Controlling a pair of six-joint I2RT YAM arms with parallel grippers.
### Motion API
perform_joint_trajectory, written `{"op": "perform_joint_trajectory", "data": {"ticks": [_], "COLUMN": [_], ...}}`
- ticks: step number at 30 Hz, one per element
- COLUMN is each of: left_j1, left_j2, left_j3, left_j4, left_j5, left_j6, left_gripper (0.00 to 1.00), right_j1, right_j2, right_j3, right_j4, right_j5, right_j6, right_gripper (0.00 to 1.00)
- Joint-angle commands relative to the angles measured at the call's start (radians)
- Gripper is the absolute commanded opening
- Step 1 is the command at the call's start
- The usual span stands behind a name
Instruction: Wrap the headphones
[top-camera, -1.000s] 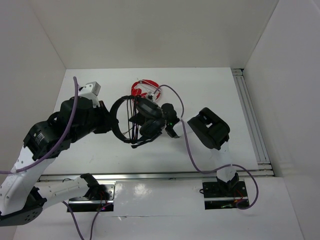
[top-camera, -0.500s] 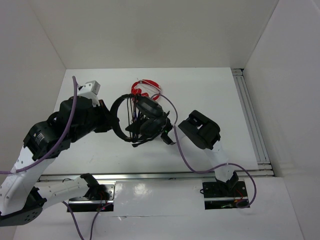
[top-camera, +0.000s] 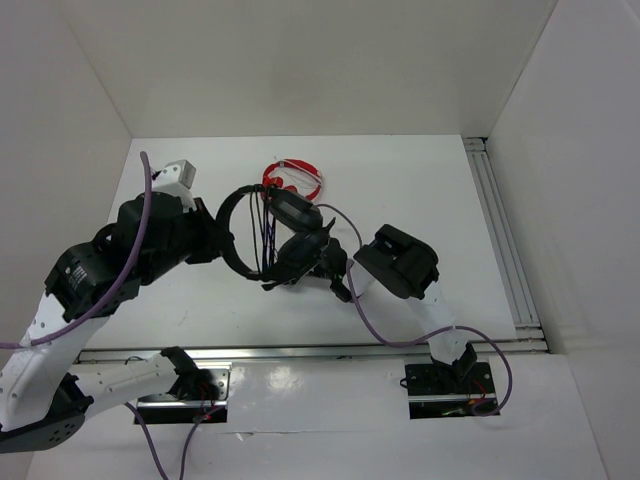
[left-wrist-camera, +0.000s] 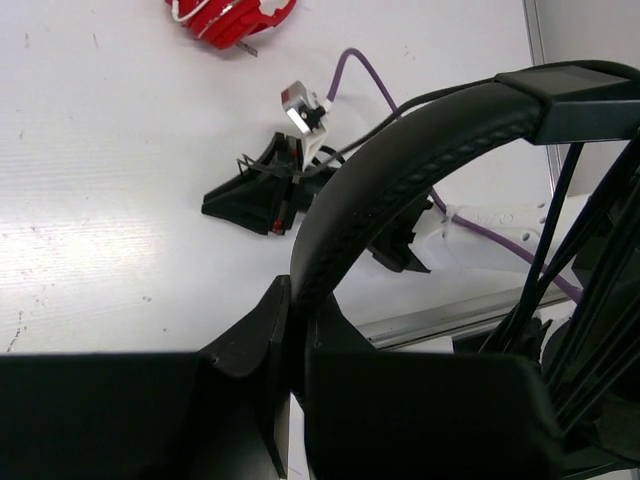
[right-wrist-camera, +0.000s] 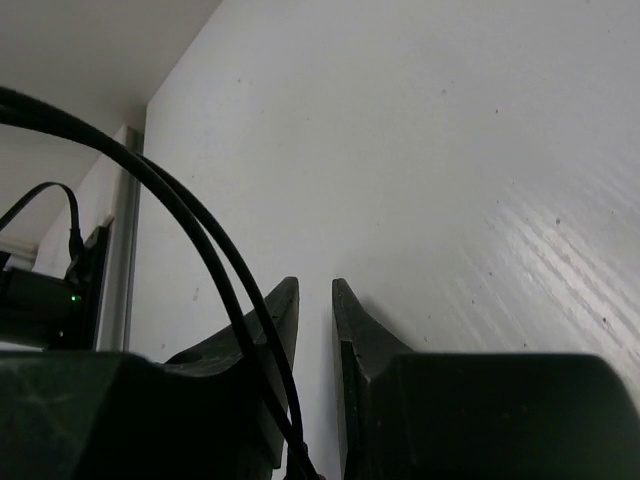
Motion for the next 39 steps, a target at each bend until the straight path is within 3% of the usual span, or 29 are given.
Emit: {"op": "perform_joint_trajectory", "data": {"ticks": [1,5,8,14,21,30,34,39], "left_j1": [-0.005,-0.005,-0.005,0.052,0.276,0.566,0.516,0.439], "left_j2": [-0.014,-0.014,-0.014,0.032,0.167,0.351,0.405,0.465], "left_j3": [0.057,0.057,0.046,0.026,0.060,-0.016,-0.176,-0.282], "left_j4": [0.061,0.052,0.043,0.024,0.121,0.224,0.236,0.236], "left_j5": [-0.040,-0.049,-0.091,-0.197,-0.146,-0.065,-0.130,-0.154], "left_j6": [-0.045,-0.045,-0.045,-0.101,-0.075,-0.055,-0.041,-0.014], "left_gripper": [0.00,0.00,0.00,0.00,0.00,0.00,0.00,0.00], "right_j1": [-0.002,-0.002,-0.002,0.060,0.207,0.564,0.708,0.767], "right_j2": [-0.003,-0.012,-0.044,-0.251,-0.498,-0.818,-0.847,-0.847], "right_j3": [-0.032,-0.071,-0.106,-0.270,-0.315,-0.260,-0.097,0.127], "right_j4": [0.118,0.148,0.148,0.035,-0.342,-0.758,-1.084,-1.342], "right_j5": [-0.005,0.005,0.027,0.354,0.505,0.794,0.950,1.083], "right_j6": [-0.010,-0.019,-0.019,-0.010,-0.113,-0.214,-0.248,-0.353], "right_gripper": [0.28,0.24,0.02,0.00,0.00,0.00,0.00,0.00]}}
